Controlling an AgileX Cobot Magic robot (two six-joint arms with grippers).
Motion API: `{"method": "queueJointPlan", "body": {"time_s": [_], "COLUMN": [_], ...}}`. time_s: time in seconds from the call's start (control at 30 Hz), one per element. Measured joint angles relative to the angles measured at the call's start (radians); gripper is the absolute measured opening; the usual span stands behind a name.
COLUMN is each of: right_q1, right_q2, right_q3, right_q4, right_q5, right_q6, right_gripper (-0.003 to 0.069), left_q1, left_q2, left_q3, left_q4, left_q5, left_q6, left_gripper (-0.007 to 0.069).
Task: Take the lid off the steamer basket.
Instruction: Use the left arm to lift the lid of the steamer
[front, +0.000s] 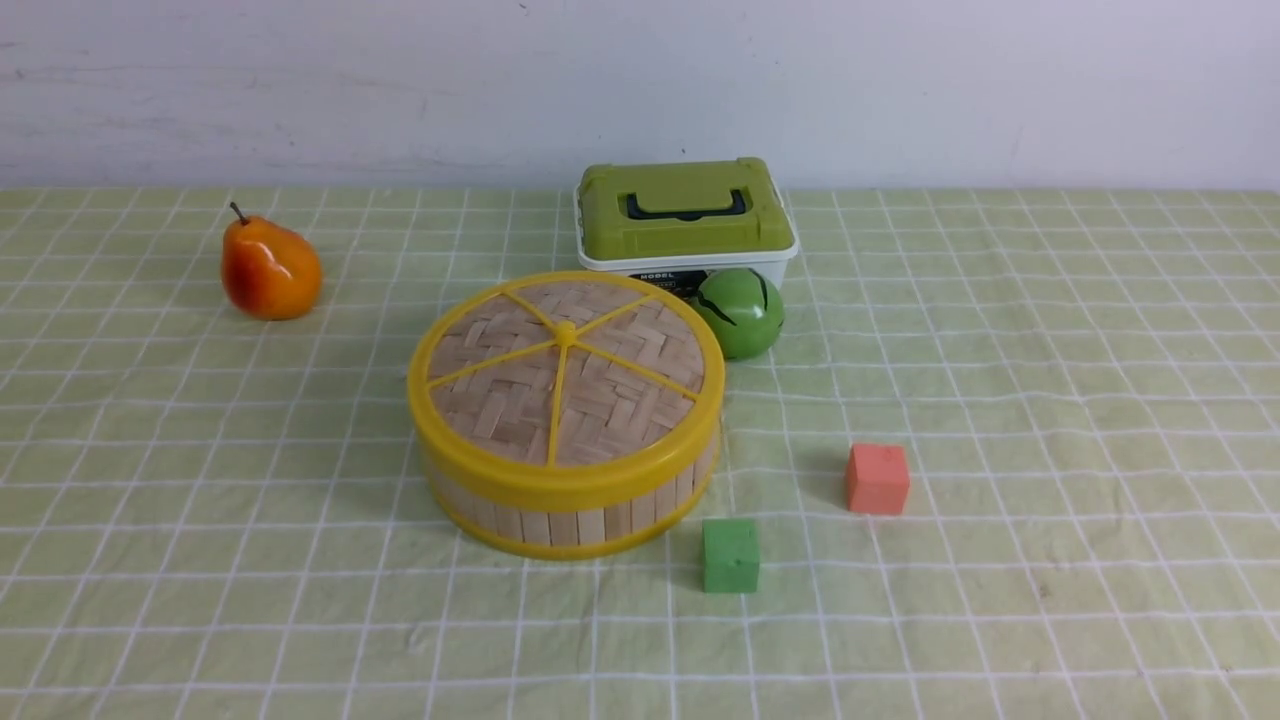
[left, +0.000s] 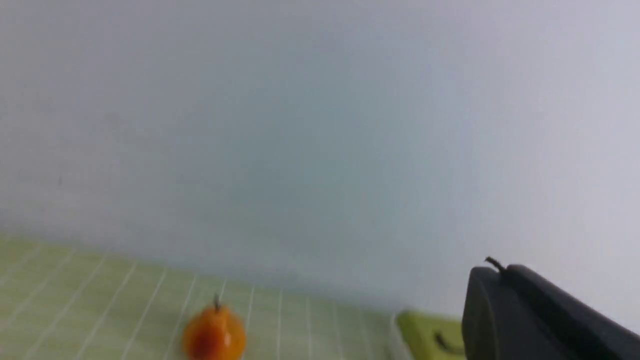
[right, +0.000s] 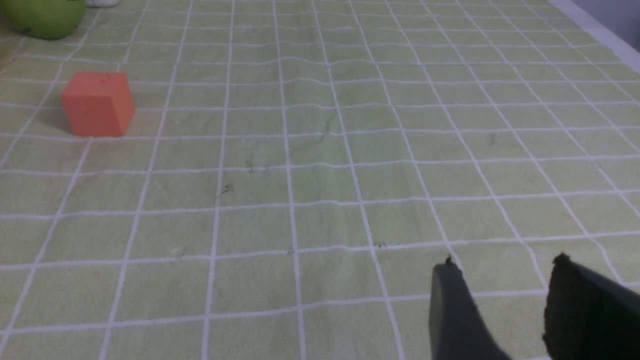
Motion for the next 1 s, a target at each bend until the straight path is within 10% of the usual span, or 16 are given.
{"method": "queueJointPlan", "body": {"time_s": [0.5, 1.0], "right_q1": [0.0, 0.0], "right_q2": [0.0, 0.0], "right_q3": [0.0, 0.0], "right_q4": [0.0, 0.0], "right_q5": [0.0, 0.0], "right_q6": [0.0, 0.0], "right_gripper": [0.0244, 0.0244], "left_q1": [-0.025, -0.379], "left_q2": [0.783, 1.194], "left_q3": [-0.574, -1.081], "left_q4": [-0.585, 0.021], "left_q5": [0.675, 0.856], "left_q6": [0.431, 0.228], "left_gripper": [-0.0013, 0.0]}}
